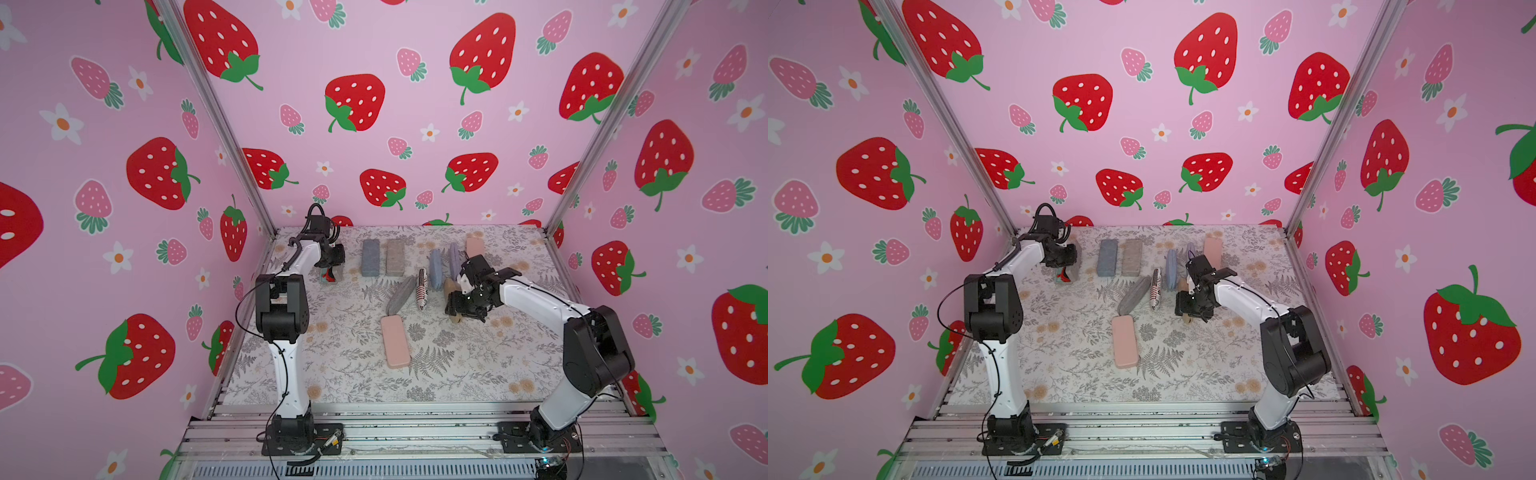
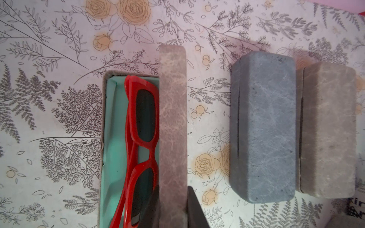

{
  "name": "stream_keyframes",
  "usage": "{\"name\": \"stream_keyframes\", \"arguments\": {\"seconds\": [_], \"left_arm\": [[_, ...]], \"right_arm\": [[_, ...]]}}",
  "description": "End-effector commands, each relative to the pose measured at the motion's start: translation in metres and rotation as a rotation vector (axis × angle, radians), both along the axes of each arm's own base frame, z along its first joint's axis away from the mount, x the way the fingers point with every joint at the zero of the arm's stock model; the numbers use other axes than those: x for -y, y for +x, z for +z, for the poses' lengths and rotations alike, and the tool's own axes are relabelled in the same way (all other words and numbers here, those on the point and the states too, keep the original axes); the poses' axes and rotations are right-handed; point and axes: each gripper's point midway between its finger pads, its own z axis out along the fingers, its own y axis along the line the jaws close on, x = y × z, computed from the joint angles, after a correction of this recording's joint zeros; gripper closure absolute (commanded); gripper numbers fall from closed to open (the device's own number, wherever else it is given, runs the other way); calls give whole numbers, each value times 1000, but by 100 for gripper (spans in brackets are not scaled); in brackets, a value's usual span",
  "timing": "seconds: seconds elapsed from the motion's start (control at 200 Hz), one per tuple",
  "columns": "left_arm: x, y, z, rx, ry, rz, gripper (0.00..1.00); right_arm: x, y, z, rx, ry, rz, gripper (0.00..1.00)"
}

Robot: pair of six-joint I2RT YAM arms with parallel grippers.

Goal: Close the glasses case
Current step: Move the glasses case to the center of the board.

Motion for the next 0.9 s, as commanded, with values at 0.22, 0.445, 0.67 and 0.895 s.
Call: {"name": "stream_keyframes", "arguments": {"seconds": [0.22, 0.445, 0.67, 0.895], "left_arm": [[7, -12, 8, -8, -17, 1, 86], [20, -27, 16, -4, -20, -7, 87], [31, -49, 20, -11, -20, -3, 87], [49, -78, 27, -11, -17, 3, 87]], "right_arm": [[-5, -3, -7, -18, 30, 8, 35], [-6, -6, -9, -21, 48, 5, 35], [-6, -10, -6, -16, 57, 9, 35], [-2, -20, -2, -6, 68, 9, 35]]}}
